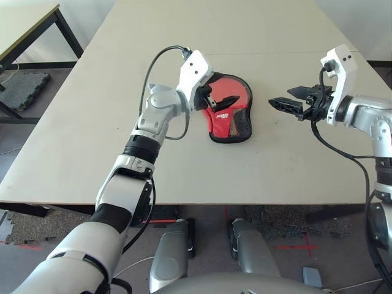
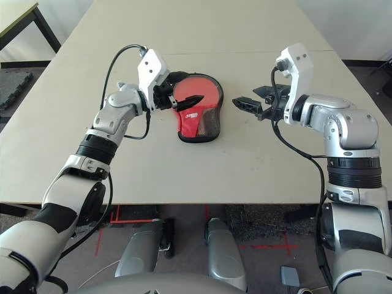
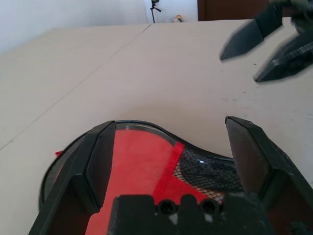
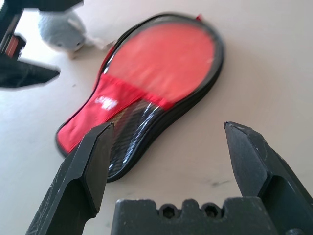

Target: Store the ping-pong paddle in its case and zip it.

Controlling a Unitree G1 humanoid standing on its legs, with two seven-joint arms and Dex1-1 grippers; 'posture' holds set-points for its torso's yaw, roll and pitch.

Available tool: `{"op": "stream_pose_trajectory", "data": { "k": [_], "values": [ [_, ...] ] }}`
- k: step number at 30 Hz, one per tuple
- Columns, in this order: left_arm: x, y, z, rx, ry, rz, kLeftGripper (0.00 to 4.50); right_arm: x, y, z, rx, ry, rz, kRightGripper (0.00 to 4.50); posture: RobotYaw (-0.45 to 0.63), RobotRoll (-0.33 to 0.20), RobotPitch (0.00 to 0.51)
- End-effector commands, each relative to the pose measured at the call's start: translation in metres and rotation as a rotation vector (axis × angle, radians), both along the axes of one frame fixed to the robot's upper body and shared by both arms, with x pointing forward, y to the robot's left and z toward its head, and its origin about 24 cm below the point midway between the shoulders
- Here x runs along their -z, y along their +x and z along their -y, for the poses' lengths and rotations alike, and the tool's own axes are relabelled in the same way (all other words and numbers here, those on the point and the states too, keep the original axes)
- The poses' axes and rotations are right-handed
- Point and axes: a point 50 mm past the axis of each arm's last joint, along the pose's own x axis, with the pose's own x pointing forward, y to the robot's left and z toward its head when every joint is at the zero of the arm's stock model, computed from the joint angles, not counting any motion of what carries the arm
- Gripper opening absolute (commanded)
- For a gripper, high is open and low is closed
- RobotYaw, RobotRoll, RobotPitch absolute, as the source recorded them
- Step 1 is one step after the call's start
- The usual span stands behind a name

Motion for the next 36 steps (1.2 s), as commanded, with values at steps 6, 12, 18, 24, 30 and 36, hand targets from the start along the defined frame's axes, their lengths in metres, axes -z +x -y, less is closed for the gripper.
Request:
{"op": "stream_pose_trajectory", "data": {
  "k": [6,12,18,24,30,36],
  "values": [
    [0.006,-0.005,-0.039,-0.023,0.026,-0.045,4.5,0.035,-0.005,-0.014,-0.027,0.192,-0.203,4.46,0.06,0.0,0.158],
    [0.014,-0.021,-0.064,-0.061,0.063,-0.066,4.5,0.056,-0.003,-0.025,-0.023,0.249,-0.278,4.46,0.09,0.0,0.161],
    [0.018,-0.035,-0.074,-0.087,0.045,-0.103,4.5,0.07,-0.005,-0.034,-0.014,0.276,-0.325,4.46,0.11,0.0,0.161],
    [0.02,-0.046,-0.086,-0.112,0.023,-0.141,4.5,0.085,-0.008,-0.04,0.019,0.289,-0.378,4.46,0.11,0.0,0.161],
    [0.022,-0.05,-0.098,-0.156,0.019,-0.163,4.5,0.093,-0.007,-0.049,0.03,0.31,-0.386,4.46,0.12,0.0,0.158],
    [0.025,-0.052,-0.099,-0.166,0.018,-0.172,4.5,0.094,-0.005,-0.062,0.011,0.332,-0.395,4.46,0.12,0.0,0.155]
  ]
}}
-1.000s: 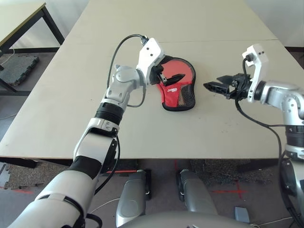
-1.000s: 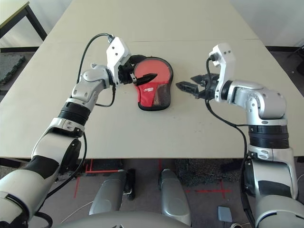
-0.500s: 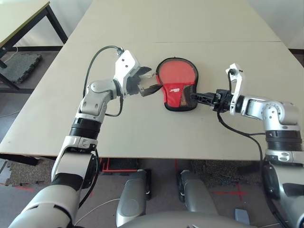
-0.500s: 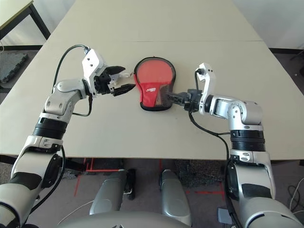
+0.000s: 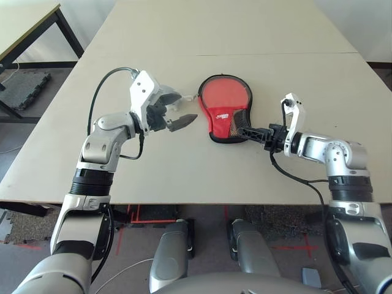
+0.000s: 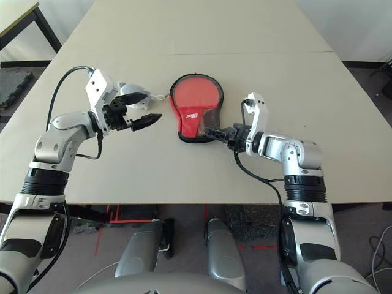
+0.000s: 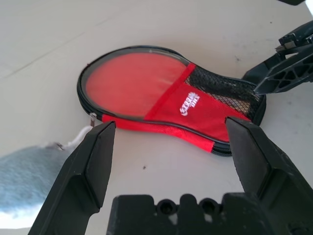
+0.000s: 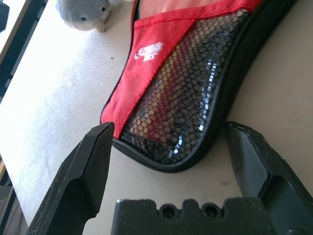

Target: Store the ping-pong paddle in its case and zip it.

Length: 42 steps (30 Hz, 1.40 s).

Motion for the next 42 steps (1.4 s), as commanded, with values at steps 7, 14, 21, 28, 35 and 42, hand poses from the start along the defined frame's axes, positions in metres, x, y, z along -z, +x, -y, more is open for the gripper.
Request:
{"op": "stream_pose_trajectory", "data": {
  "k": [7,14,21,28,35,42],
  "values": [
    [0.001,-0.001,0.0,0.003,0.001,-0.007,4.5,0.013,0.002,-0.011,-0.016,0.015,-0.07,4.08,0.12,0.0,0.149],
    [-0.001,0.001,0.001,0.009,0.004,-0.004,4.5,0.018,0.002,-0.013,-0.005,0.012,-0.1,1.68,0.12,0.0,0.149],
    [0.003,0.0,0.001,0.021,0.012,-0.02,4.5,0.011,0.002,-0.006,0.002,0.013,-0.101,0.03,0.1,0.0,0.167],
    [0.006,0.001,0.004,0.036,0.013,-0.032,4.5,0.007,-0.009,0.01,0.006,0.036,-0.121,0.03,0.09,0.0,0.177],
    [0.008,0.003,0.006,0.048,0.014,-0.039,4.5,0.003,-0.032,0.027,-0.03,0.022,-0.159,0.03,0.07,0.0,0.184],
    [0.009,0.004,0.008,0.06,0.017,-0.041,4.5,-0.009,-0.063,0.058,-0.116,-0.042,-0.207,0.03,0.05,0.0,0.189]
  ]
}}
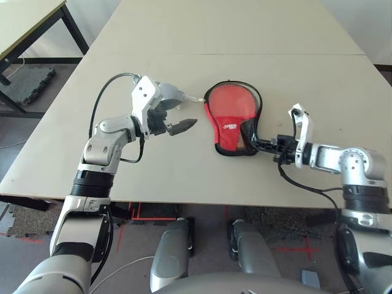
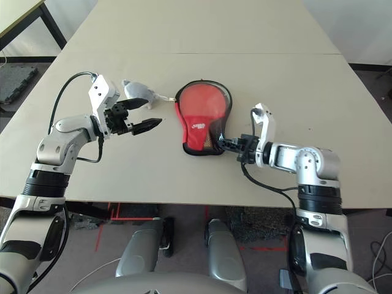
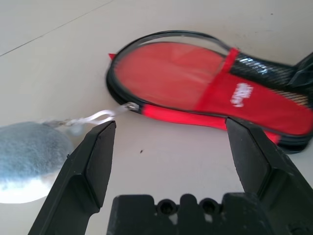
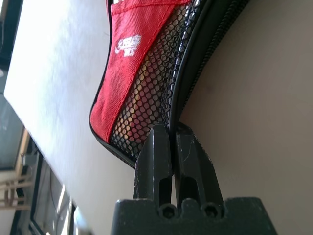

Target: Store the ping-pong paddle in its case and zip it.

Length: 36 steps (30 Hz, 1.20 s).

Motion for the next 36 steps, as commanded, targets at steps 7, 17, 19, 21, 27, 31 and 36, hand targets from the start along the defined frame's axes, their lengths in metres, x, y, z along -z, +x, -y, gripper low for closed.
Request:
{"op": "stream_pose_trajectory", "data": {
  "k": [7,17,19,21,27,31,36],
  "values": [
    [0.003,0.003,0.006,0.037,0.011,-0.01,4.5,-0.009,-0.044,0.034,-0.128,-0.078,-0.102,0.03,0.03,0.0,0.186],
    [0.0,0.004,0.009,0.047,0.012,-0.002,4.5,0.001,-0.067,0.05,-0.218,-0.141,-0.193,0.03,0.03,0.0,0.178],
    [0.0,0.004,0.009,0.048,0.014,-0.001,4.5,0.005,-0.071,0.053,-0.231,-0.155,-0.215,0.03,0.03,0.0,0.178],
    [-0.001,0.004,0.008,0.047,0.015,0.0,4.5,0.007,-0.074,0.056,-0.235,-0.17,-0.228,0.03,0.03,0.0,0.179],
    [0.0,0.004,0.007,0.044,0.018,-0.003,4.5,0.01,-0.075,0.07,-0.241,-0.226,-0.234,0.03,0.04,0.0,0.183],
    [-0.002,0.004,0.007,0.039,0.016,0.002,4.5,0.001,-0.067,0.074,-0.264,-0.259,-0.16,0.52,0.04,0.0,0.184],
    [-0.003,0.005,0.005,0.034,0.017,0.005,4.5,-0.02,-0.059,0.097,-0.284,-0.315,-0.061,2.19,0.04,0.0,0.184]
  ]
}}
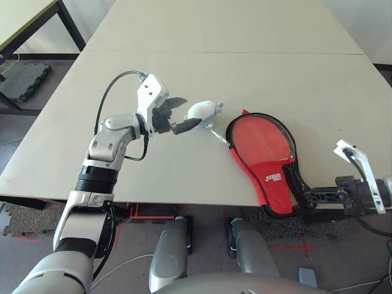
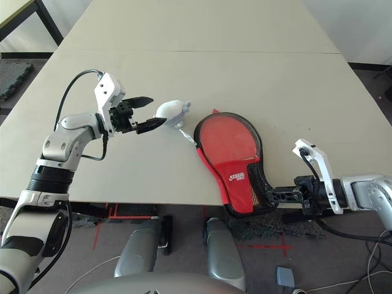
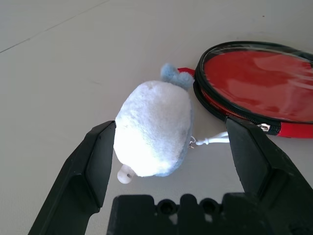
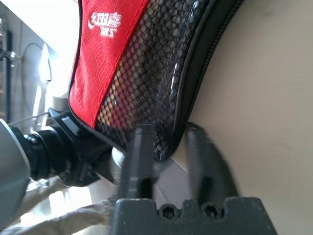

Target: Store the ping-pong paddle in its case and zip it.

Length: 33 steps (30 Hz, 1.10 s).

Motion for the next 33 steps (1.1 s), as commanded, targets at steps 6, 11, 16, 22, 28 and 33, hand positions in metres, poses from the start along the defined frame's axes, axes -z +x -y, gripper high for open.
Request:
{"op": "stream_pose_trajectory", "data": {
  "k": [6,11,16,22,28,33],
  "values": [
    [-0.002,0.003,-0.002,-0.006,0.014,0.007,4.5,-0.044,0.026,0.029,-0.037,-0.107,0.198,4.47,0.04,0.0,0.179],
    [-0.002,0.003,-0.004,-0.01,0.014,0.008,4.5,-0.067,0.047,0.023,-0.059,-0.115,0.334,4.47,0.05,0.0,0.177],
    [-0.002,0.004,-0.005,-0.015,0.018,0.008,4.5,-0.072,0.079,-0.001,-0.061,-0.153,0.574,4.47,0.05,0.0,0.181],
    [-0.002,0.006,-0.004,-0.016,0.022,0.007,4.5,-0.053,0.099,-0.044,-0.121,-0.129,0.685,4.47,0.04,0.0,0.182],
    [0.0,0.01,-0.001,-0.017,0.049,0.006,4.5,-0.03,0.101,-0.067,-0.167,-0.071,0.643,4.47,0.05,0.0,0.182],
    [0.001,0.014,0.003,-0.018,0.057,0.006,4.5,-0.017,0.1,-0.073,-0.172,-0.045,0.607,4.47,0.05,0.0,0.182]
  ]
}}
